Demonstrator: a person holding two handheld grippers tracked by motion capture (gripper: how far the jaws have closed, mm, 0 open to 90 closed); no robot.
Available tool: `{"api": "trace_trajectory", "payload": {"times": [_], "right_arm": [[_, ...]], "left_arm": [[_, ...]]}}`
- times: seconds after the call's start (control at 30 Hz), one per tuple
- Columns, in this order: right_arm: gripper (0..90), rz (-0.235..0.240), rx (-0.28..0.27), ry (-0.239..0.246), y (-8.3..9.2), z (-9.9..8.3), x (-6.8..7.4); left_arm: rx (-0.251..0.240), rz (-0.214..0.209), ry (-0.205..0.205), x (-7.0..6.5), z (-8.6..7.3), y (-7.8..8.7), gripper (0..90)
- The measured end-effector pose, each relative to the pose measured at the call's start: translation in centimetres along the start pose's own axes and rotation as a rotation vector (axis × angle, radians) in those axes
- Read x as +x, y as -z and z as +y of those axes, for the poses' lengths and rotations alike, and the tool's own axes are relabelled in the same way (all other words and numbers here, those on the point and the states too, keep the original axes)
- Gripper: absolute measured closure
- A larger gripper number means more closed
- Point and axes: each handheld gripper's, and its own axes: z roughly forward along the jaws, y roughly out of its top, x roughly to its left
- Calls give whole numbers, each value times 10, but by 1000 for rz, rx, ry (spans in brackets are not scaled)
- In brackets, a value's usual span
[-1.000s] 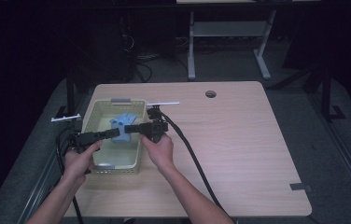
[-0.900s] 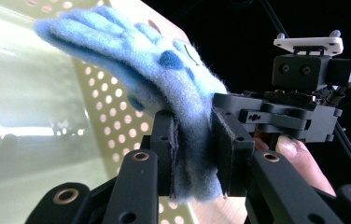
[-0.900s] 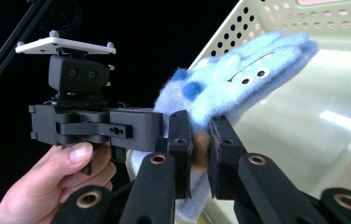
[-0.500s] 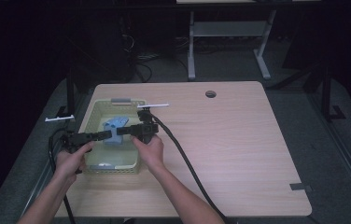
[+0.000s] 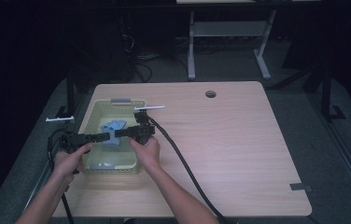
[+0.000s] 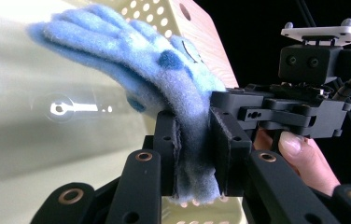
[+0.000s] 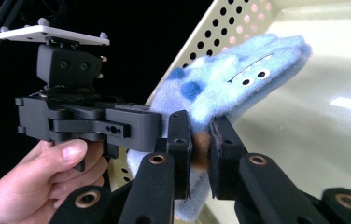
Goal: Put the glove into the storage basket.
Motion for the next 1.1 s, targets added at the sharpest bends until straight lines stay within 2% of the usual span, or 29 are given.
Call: {"api": "trace_trajectory", "payload": {"times": [0.5, 1.1], "right_arm": [[781, -24, 27, 0, -5, -2, -5], [752, -69, 26, 5, 4, -3, -5]], "left_arm": [[29, 21, -8, 3, 0, -2, 734], [52, -1, -2, 2, 0, -6, 739]]}}
